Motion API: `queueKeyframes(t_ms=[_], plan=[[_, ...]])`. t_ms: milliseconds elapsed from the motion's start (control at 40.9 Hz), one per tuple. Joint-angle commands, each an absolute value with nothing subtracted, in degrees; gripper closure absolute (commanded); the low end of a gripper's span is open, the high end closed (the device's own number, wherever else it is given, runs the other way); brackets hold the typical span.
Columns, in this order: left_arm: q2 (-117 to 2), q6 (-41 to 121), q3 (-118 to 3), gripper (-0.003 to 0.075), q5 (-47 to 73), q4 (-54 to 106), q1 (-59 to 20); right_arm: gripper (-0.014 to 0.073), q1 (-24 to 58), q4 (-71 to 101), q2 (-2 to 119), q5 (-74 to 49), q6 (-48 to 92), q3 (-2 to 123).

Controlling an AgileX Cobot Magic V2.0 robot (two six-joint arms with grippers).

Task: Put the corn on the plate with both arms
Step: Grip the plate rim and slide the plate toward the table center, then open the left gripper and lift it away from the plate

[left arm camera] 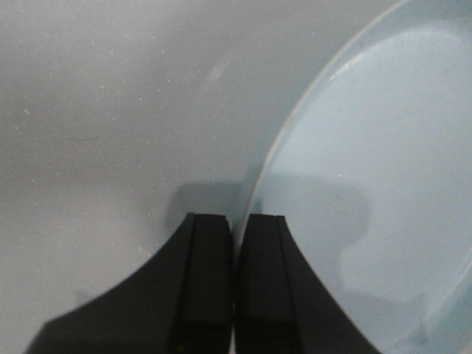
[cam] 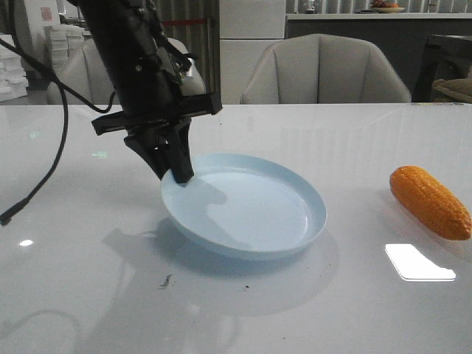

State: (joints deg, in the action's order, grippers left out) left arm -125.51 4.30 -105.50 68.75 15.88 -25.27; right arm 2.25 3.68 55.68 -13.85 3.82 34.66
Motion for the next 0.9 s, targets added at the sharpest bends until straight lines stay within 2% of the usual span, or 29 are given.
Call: queueKeyframes(t_ms=[0, 98, 171, 318, 367, 880], plan=[[-122.74, 4.83, -107.26, 0.0617, 68.43, 16.23, -26.24, 0.0032, 2.21, 3.46, 55.14, -9.70, 3.95, 36.60], [-123.44, 4.83, -107.26, 0.0547, 68.56, 16.09, -26.25, 0.0032, 2.21, 3.46, 55.14, -9.90, 3.95, 36.60], [-123.58, 5.63, -107.26, 0.0445, 68.66, 16.09, -26.25, 0.0032, 2.21, 3.46, 55.14, -9.94, 3.95, 36.60], [-123.58, 7.57, -107.26, 0.0185, 68.66, 14.89, -26.25, 0.0032, 2.21, 3.46, 55.14, -9.94, 3.95, 36.60], [-123.58, 7.57, -107.26, 0.0148, 68.81, 14.77, -26.25, 0.0032, 2.21, 3.46, 55.14, -9.94, 3.95, 36.60], [-123.58, 7.57, -108.12, 0.0139, 68.98, 13.71, -25.81, 0.0032, 2.21, 3.46, 55.14, -10.00, 3.95, 36.60]])
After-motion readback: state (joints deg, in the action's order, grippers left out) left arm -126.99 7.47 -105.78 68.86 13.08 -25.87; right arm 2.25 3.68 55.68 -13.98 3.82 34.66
